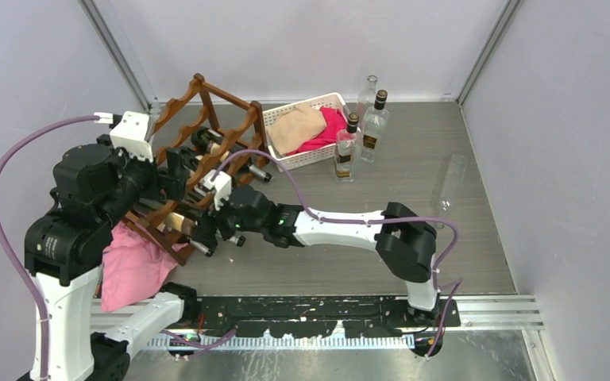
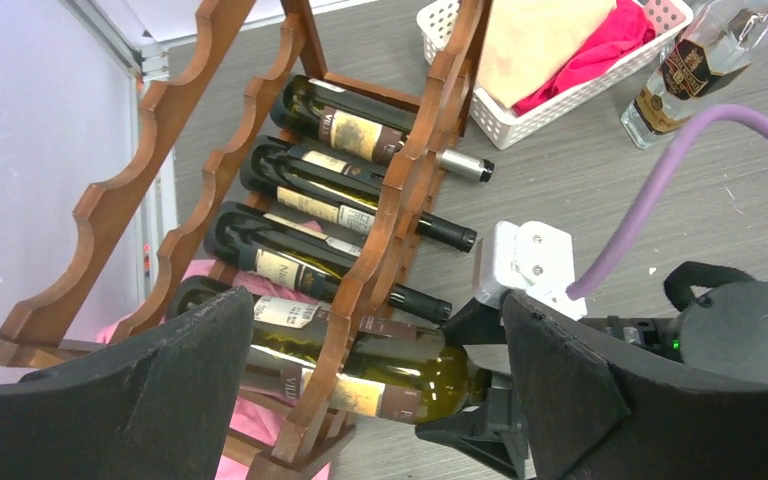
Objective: Put the wine bottle on the wine rack
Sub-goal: Place the wine bottle in the wine rack.
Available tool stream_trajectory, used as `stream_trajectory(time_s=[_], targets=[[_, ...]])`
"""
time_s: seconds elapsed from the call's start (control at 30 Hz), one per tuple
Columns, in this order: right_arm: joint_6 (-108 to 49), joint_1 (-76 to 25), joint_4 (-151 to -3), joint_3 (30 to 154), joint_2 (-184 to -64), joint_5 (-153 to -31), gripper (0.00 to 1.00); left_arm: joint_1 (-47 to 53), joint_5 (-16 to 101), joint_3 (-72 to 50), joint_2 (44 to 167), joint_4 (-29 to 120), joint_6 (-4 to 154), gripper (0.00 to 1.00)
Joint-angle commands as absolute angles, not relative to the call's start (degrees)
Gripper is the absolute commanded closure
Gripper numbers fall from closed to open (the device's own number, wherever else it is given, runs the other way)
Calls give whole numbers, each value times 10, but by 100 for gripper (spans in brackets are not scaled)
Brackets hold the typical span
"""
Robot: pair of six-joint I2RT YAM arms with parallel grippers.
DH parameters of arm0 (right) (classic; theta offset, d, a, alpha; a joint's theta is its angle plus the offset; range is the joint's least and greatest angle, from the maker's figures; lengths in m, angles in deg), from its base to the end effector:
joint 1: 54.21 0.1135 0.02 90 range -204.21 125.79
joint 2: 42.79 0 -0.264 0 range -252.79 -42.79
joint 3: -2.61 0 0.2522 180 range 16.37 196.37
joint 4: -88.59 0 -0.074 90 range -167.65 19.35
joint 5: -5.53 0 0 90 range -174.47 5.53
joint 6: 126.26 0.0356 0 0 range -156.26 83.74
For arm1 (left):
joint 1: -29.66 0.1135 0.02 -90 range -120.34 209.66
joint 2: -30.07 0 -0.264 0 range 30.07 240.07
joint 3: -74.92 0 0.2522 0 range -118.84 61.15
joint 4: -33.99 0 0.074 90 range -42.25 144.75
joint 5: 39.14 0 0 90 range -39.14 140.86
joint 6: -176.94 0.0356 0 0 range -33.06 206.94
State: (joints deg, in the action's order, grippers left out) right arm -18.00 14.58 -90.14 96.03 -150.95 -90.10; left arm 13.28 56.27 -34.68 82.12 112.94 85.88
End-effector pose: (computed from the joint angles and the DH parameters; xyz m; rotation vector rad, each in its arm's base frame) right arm 0.1600 0.4221 0.2700 -0.9252 1.7858 1.1145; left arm 0.0920 -0.0235 0.4946 0.1969 1.9341 -0.1102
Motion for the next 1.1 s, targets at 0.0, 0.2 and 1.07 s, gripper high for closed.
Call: stream_trajectory(time_s=[0.0,0.2,1.07], targets=[[-166,164,-973,1052,-1517,-847,99,133,583,-368,802,1128,891,6],[-158,174,-949,1130,-1569,-798,99,133,585,-378,789,1130,904,7],[-259,208,-1084,1235,-1671,-683,99,133,653,-335,745,1114,983,9]])
